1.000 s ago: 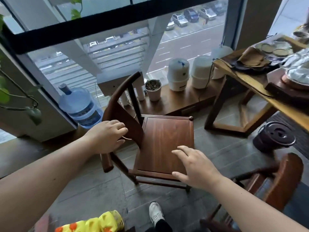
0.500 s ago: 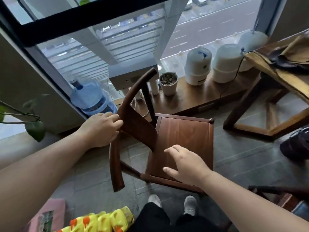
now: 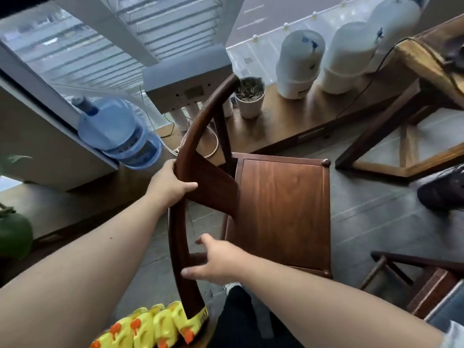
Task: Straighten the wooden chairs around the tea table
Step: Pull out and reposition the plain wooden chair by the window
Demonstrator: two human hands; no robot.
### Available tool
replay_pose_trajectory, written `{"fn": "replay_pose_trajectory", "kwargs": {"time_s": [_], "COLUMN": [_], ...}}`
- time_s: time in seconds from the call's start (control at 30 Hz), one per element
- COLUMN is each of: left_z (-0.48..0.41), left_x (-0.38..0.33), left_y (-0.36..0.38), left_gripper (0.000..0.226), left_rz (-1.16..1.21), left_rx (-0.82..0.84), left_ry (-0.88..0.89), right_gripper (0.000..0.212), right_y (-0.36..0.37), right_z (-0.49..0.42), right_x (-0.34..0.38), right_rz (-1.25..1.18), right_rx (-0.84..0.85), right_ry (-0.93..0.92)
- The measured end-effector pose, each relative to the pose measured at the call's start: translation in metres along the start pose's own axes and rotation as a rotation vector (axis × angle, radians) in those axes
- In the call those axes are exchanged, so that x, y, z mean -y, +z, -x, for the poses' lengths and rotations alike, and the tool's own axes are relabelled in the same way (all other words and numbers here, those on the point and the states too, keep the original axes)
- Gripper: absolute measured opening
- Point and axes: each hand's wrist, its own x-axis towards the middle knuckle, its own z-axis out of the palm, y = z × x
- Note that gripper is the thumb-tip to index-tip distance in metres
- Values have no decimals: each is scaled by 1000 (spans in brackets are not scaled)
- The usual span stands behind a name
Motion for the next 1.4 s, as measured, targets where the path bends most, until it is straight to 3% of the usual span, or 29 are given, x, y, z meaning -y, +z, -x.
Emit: {"fn": "replay_pose_trajectory", "kwargs": {"time_s": [0.13,0.27,0.6,1.0,1.2,1.4], "left_z": [-4,-2,11,26,40,52], "left_x": [12,19,10,-6,-47,-97], "left_y": [11,10,14,62,95,136], "left_gripper": [50,45,43,33,31,34], "left_rz": [29,116,314,335,370,258], "left_rx": [-38,-5,32,-35,16,73], "left_ry": [68,105,130,153,193,271], "right_gripper": [97,93,80,75,58,66], "right_y": [27,35,35,18,-1,-34], "right_z": [-9,-7,7,40,65,114], "right_x": [1,1,6,-42,-80,-113], "right_rz": [-254,-466,-504,-454,-413,-429], "right_rx": [54,57,-53,-107,-160,-213], "right_ry": [10,-8,53,72,98,111]}}
